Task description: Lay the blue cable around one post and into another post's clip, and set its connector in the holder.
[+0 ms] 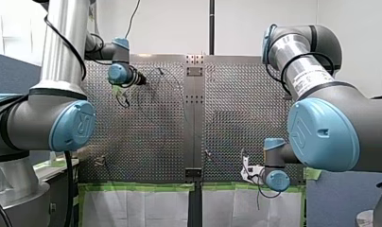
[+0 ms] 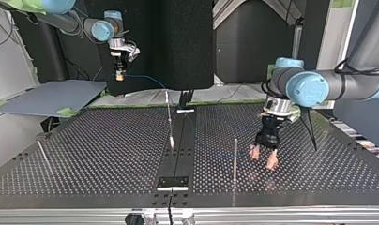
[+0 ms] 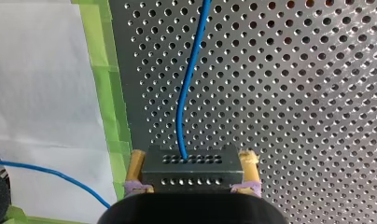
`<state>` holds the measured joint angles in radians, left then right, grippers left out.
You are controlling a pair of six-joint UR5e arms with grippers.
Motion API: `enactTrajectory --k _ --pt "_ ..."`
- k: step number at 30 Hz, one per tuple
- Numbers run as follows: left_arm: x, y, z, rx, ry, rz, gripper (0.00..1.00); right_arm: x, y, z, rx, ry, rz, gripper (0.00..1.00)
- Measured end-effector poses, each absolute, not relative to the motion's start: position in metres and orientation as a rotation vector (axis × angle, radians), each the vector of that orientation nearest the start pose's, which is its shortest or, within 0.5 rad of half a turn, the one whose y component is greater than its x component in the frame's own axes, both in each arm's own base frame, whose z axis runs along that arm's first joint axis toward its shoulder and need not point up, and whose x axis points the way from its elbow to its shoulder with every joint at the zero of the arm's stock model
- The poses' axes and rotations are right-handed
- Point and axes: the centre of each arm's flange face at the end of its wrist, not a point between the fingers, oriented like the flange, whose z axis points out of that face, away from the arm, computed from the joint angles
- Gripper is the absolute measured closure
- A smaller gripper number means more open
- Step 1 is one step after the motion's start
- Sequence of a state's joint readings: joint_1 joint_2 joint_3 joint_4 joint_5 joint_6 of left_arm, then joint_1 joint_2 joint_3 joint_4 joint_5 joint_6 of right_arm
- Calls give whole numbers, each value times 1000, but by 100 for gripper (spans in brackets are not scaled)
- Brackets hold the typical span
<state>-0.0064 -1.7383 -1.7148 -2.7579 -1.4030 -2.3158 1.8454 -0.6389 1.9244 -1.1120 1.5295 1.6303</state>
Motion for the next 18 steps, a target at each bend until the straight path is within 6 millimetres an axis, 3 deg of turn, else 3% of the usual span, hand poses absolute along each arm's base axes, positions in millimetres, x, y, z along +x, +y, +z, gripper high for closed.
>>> enactTrajectory --k 6,18 --pt "548 -153 362 -451 1451 -787 0 277 -474 -77 1565 -1212 1369 100" --pt "541 -169 370 -472 1441 -948 0 276 -472 -78 1583 -1211 1350 100"
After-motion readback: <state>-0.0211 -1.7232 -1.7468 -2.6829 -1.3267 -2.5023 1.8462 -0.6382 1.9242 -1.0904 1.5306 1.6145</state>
